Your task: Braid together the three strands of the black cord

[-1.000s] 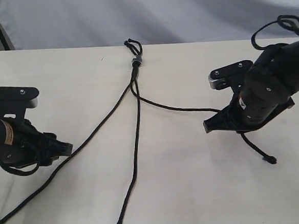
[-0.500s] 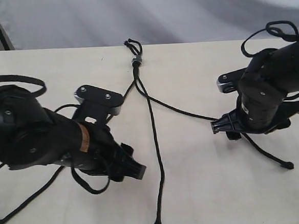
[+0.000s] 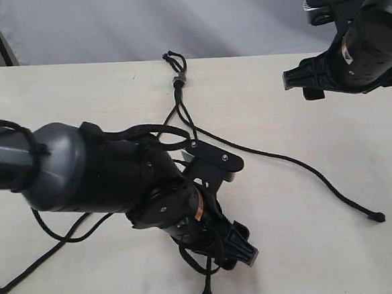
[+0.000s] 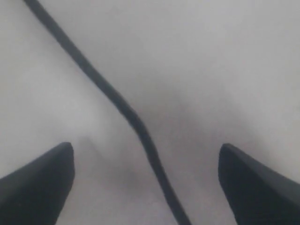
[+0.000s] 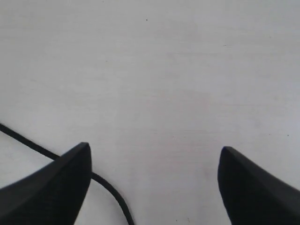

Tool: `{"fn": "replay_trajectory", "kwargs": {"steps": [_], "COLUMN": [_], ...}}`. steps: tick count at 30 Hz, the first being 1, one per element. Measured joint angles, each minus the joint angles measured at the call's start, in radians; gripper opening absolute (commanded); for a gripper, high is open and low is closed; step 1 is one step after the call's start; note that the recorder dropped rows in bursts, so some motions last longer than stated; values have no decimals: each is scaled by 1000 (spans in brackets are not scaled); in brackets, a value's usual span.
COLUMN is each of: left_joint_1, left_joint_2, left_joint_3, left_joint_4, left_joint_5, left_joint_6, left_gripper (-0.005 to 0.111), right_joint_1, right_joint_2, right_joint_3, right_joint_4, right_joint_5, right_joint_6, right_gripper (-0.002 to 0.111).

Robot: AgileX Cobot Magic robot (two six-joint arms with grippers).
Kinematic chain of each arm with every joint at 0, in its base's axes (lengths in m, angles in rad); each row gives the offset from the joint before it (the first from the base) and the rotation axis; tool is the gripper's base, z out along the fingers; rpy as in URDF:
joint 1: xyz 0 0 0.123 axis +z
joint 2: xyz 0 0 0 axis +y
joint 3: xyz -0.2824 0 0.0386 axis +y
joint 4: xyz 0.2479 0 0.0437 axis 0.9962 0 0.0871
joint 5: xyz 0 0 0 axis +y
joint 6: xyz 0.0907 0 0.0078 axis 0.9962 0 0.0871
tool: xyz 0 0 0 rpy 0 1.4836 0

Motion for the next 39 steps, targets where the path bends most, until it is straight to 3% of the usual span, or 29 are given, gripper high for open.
{"fn": "replay_trajectory", "kwargs": {"steps": [2,4,9,10,13,17,20,25,28,32,39], "left_joint_1": [-7,-9,-9,-9,-9,13,84,281,401,514,534], "left_joint_2": [18,36,49,49,49,-4,-88,-173,-168,-122,-48], "left_joint_3": [-15,-29,-55,-57,-65,-99,-115,-115,-70,48,163], "left_joint_4": [-3,-3,-3,-3,6,71,194,351,375,375,284], "left_joint_5": [6,30,105,109,140,284,373,478,435,248,82], "left_joint_6": [11,25,52,58,96,104,62,20,22,41,62], "left_gripper": [75,63,6,1,1,1,1,1,1,1,1], "right_joint_1": [0,0,0,0,0,0,0,0,0,0,0], "right_joint_2": [0,0,0,0,0,0,0,0,0,0,0], "right_joint_3": [2,9,13,13,13,13,13,13,13,13,13], "right_joint_4": [-7,-13,-23,-24,-30,-30,-32,-32,-32,-32,-32], "right_joint_5": [-5,-10,-42,-44,-48,-69,-77,-82,-86,-88,-89], "right_joint_6": [-2,-5,-5,-5,-5,-5,-5,-5,-5,-5,-5], "right_gripper": [71,71,71,71,71,71,71,71,71,71,71]}}
